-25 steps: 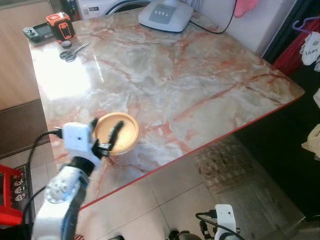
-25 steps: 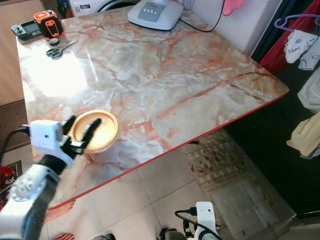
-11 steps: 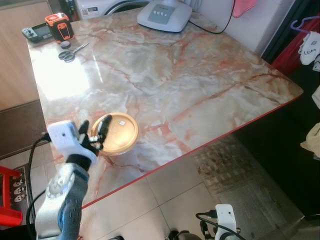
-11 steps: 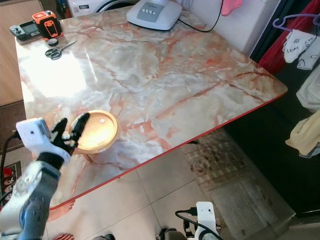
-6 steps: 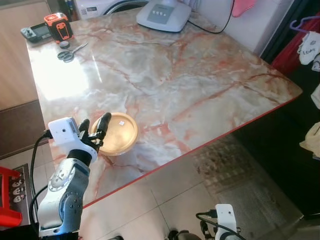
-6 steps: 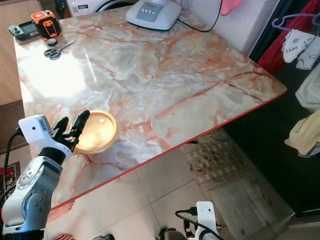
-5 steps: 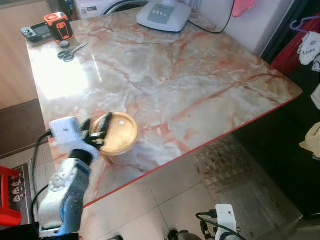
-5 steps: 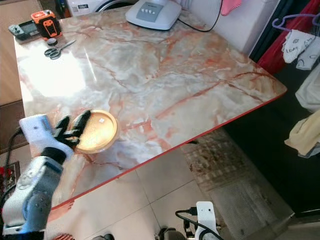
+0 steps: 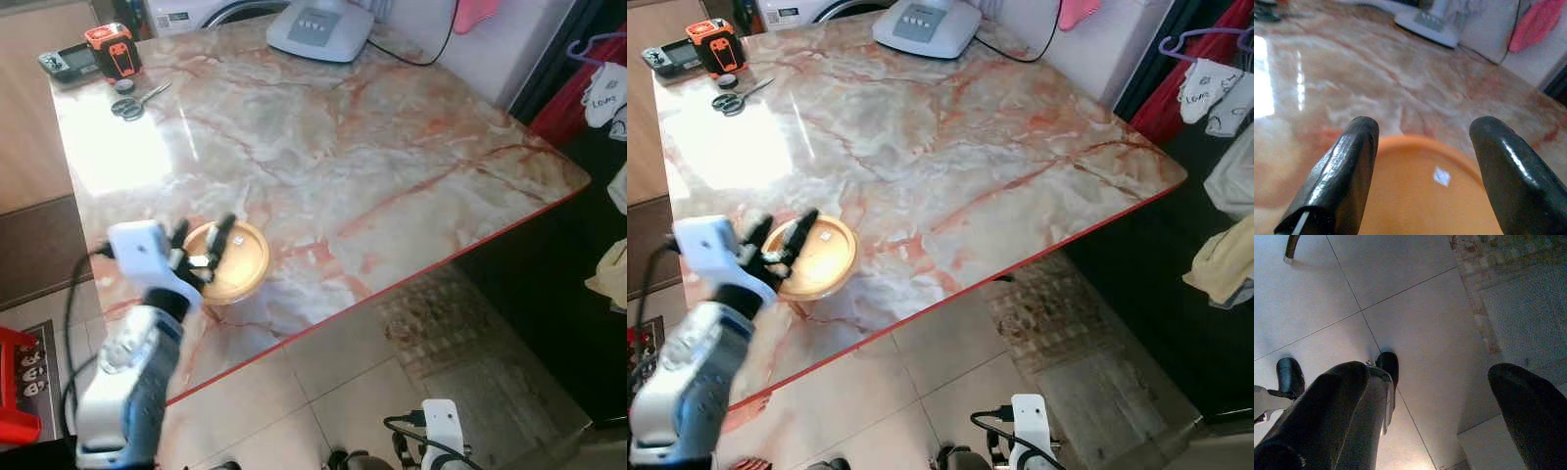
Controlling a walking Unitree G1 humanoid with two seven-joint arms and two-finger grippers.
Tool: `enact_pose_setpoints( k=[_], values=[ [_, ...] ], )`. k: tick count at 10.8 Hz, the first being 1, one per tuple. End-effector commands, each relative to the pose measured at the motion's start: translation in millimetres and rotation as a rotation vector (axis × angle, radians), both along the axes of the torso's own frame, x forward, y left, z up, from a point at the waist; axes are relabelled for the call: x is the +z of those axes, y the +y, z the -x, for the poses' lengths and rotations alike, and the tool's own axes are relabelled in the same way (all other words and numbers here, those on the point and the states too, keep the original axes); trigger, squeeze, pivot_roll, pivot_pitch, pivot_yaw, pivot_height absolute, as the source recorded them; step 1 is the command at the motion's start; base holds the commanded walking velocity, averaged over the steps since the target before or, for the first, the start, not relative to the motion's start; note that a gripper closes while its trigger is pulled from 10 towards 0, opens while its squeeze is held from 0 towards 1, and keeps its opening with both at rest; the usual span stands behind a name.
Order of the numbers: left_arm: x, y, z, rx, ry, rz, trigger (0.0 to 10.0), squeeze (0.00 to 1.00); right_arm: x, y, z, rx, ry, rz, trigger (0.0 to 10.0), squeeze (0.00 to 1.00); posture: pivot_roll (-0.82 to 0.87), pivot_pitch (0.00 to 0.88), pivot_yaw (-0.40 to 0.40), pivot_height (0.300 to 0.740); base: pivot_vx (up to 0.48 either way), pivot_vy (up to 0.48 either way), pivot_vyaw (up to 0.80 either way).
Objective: Restocking fridge
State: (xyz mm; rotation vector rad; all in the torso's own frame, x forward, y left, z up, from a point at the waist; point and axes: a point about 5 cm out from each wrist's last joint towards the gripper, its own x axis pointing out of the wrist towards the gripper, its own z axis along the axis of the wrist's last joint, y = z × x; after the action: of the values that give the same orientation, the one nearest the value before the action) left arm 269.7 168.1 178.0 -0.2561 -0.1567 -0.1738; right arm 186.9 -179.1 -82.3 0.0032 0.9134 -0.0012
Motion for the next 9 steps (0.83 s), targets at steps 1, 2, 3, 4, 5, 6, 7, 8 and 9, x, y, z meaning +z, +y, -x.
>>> enact_pose_setpoints(
  k=[1,2,3,4,5,6,7,8,9],
  values=[
    [-4,-5.2,6.5,-0.022,0.018,-0.018,10.0,0.0,-4,-2.2,9.4,-0.012,0.029,0.003,10.0,0.0,-0.1,0.185,-0.068,0.74,0.0,0.0,0.0],
    [-9,-6.1,9.9,-0.026,0.032,-0.02,10.0,0.0,-5,-2.0,9.7,-0.011,0.03,0.004,10.0,0.0,-0.1,0.181,-0.068,0.74,0.0,0.0,0.0],
    [-13,-5.6,11.7,-0.018,0.044,-0.027,10.0,0.0,-5,-1.8,10.3,-0.01,0.031,0.006,10.0,0.0,-0.1,0.177,-0.064,0.74,0.0,0.0,0.0],
    [-16,-5.2,13.1,-0.011,0.056,-0.032,10.0,0.0,-5,-1.5,10.9,-0.011,0.032,0.005,10.0,0.0,-0.1,0.171,-0.061,0.74,0.0,0.0,0.0],
    [-21,-4.6,13.5,-0.002,0.071,-0.041,10.0,0.0,-5,-1.3,11.3,-0.01,0.032,0.004,10.0,0.0,-0.1,0.169,-0.061,0.74,0.0,0.0,0.0],
    [-22,-4.3,12.3,0.001,0.076,-0.045,10.0,0.0,-5,-1.2,11.4,-0.01,0.032,0.003,10.0,0.0,-0.1,0.169,-0.06,0.74,0.0,0.0,0.0],
    [-22,-1.3,8.0,0.016,0.089,-0.027,10.0,0.0,-5,-1.5,11.5,-0.01,0.031,0.003,10.0,0.0,-0.1,0.173,-0.063,0.74,0.0,0.0,0.0],
    [-21,1.7,4.7,0.027,0.097,-0.012,10.0,0.0,-5,-1.8,11.2,-0.011,0.031,0.003,10.0,0.0,-0.1,0.178,-0.066,0.74,0.0,0.0,0.0],
    [-19,4.0,1.7,0.03,0.098,-0.009,10.0,0.0,-5,-2.0,10.9,-0.011,0.031,0.004,10.0,0.0,-0.1,0.182,-0.069,0.74,0.0,0.0,0.0]
  ],
)
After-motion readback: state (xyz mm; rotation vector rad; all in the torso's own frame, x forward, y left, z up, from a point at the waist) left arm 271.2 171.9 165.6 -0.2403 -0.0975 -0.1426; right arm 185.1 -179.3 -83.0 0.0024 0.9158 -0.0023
